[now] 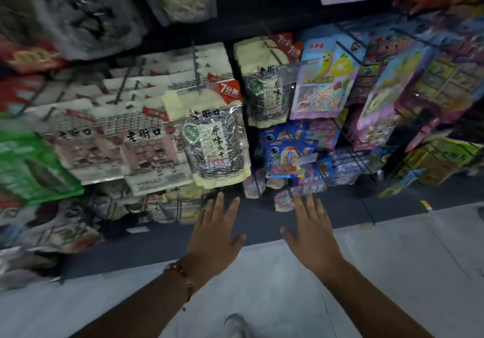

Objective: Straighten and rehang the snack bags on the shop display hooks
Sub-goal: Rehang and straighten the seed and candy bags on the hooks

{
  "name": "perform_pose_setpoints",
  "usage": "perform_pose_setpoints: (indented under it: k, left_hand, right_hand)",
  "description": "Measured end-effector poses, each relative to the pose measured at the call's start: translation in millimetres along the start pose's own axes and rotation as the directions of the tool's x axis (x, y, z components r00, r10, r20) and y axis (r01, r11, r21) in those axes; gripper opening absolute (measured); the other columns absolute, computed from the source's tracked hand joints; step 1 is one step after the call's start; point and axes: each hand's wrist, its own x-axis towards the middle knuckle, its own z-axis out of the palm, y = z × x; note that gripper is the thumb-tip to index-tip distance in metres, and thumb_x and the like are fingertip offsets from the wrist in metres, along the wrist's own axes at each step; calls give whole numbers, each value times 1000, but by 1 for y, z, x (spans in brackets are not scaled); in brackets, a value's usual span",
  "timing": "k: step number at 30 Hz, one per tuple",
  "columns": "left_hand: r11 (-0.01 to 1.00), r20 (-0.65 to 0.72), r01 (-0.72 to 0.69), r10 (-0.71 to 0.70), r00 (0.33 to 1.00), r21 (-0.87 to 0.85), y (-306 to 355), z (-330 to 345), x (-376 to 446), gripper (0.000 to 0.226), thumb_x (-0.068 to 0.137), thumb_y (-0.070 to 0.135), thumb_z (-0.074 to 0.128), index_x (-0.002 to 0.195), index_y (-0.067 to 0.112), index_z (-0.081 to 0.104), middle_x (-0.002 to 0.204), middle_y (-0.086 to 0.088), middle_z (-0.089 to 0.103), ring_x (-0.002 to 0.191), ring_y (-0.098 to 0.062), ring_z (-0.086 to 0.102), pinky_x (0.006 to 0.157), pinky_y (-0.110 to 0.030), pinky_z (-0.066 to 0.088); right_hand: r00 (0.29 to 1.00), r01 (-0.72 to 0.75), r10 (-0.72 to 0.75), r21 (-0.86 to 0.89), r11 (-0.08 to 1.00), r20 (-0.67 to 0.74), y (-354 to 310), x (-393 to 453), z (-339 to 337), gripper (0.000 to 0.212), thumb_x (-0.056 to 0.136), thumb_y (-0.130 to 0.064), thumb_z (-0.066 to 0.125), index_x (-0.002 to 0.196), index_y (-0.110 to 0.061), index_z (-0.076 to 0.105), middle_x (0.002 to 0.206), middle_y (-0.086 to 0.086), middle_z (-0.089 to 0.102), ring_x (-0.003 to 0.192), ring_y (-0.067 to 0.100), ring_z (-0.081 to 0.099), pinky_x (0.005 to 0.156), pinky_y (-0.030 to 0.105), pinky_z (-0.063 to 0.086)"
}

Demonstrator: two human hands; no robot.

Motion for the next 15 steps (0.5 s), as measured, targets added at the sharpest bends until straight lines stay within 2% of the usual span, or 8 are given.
perform_pose_setpoints:
  k: [5, 9, 15]
  left_hand:
    - [989, -48, 142, -144, 988, -37, -21, -22, -56, 81, 98, 52, 43, 156, 34, -10, 164, -2, -17, 151, -28, -11, 121, -43, 8]
    - [968, -56, 230, -236, 970, -97, -39, -31, -88, 81, 98, 50, 46, 156, 35, -9, 164, -1, -17, 151, -27, -12, 121, -42, 8]
    - [954, -56, 282, -288, 956, -104, -86, -37, -115, 78, 99, 50, 44, 156, 35, -6, 164, -2, -15, 152, -27, -9, 121, -43, 11]
  right_hand:
    - [982, 170, -169, 4, 985, 81, -48, -20, -3, 83, 98, -49, 44, 155, -22, -10, 162, 7, -19, 149, 31, -14, 121, 43, 0]
    - [964, 232, -230, -3, 973, 131, -79, -28, -2, 83, 98, -48, 44, 155, -23, -11, 162, 6, -18, 149, 31, -13, 120, 44, -1]
    - [934, 314, -298, -56, 948, 199, -119, -39, 29, 81, 99, -48, 44, 155, -24, -9, 162, 5, -18, 150, 31, -10, 120, 42, 2]
